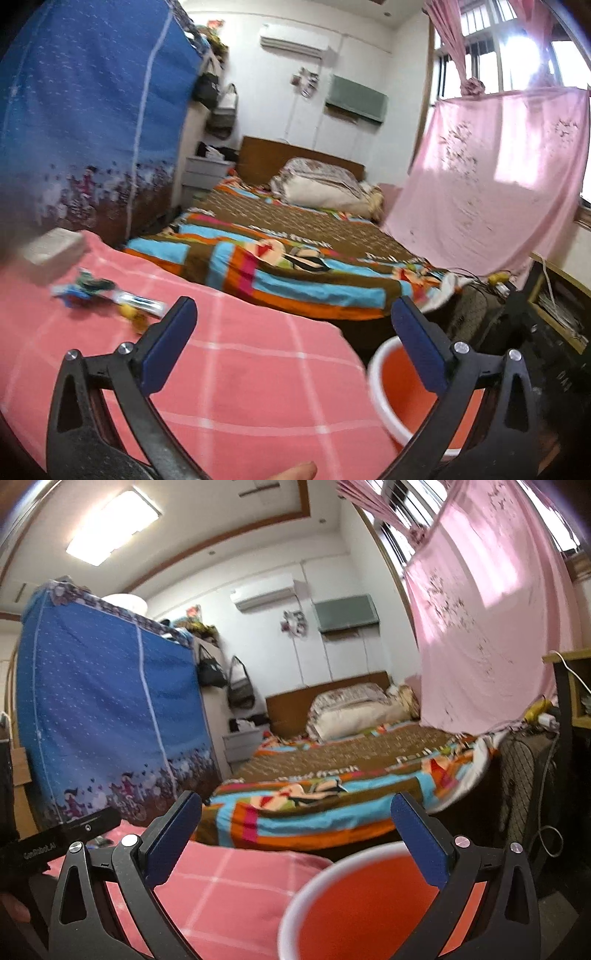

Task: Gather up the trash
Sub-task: 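Move both grippers back over the bed toward the remaining trash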

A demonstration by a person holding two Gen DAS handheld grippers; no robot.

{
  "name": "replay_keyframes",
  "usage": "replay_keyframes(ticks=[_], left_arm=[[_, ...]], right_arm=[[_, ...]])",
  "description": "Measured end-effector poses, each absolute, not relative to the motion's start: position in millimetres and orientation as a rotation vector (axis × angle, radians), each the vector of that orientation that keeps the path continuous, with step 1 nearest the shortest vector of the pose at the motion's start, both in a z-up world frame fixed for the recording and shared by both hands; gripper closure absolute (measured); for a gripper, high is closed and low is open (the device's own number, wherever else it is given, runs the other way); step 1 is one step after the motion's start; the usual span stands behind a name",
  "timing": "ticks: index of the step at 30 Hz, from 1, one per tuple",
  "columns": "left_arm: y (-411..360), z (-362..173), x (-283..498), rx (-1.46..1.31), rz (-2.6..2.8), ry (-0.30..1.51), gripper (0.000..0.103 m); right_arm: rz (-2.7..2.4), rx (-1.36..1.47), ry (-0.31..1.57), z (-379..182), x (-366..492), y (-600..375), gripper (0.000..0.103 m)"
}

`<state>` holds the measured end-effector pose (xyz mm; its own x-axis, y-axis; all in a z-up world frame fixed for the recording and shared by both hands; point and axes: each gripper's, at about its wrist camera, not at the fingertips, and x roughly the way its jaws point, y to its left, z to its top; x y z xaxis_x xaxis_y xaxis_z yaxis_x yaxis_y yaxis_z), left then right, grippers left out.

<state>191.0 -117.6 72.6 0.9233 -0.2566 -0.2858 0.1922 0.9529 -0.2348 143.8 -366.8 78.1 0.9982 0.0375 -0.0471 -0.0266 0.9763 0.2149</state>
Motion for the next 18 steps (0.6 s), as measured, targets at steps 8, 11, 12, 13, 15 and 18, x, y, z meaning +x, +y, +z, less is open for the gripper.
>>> replay_keyframes(ticks=[8,11,12,13,15,18], left_arm=[[-68,75,178,-0.188,-0.125,0.23,0.0],[-50,77,173,-0.168,-0.087,0.193,0.0],[-42,76,172,-0.157,-0.071,0.18,0.0],[-37,76,170,-0.151,-0.061,0.173,0.0],[-24,74,168,-0.137,-0.037,0.162,0.0],[-4,69,169,-0.118,-0.008,0.158,0.0]], right_arm=[[0.111,0.201,-0.034,89,154,-321,0.0],[0.141,0.182,-0.042,88,160,-300,0.0],[0.156,0.176,-0.042,88,163,-293,0.0],[0.167,0.171,-0.043,87,164,-289,0.0],[0.195,0.155,-0.046,86,168,-274,0.0],[0.24,0.127,-0.046,84,175,-254,0.0]])
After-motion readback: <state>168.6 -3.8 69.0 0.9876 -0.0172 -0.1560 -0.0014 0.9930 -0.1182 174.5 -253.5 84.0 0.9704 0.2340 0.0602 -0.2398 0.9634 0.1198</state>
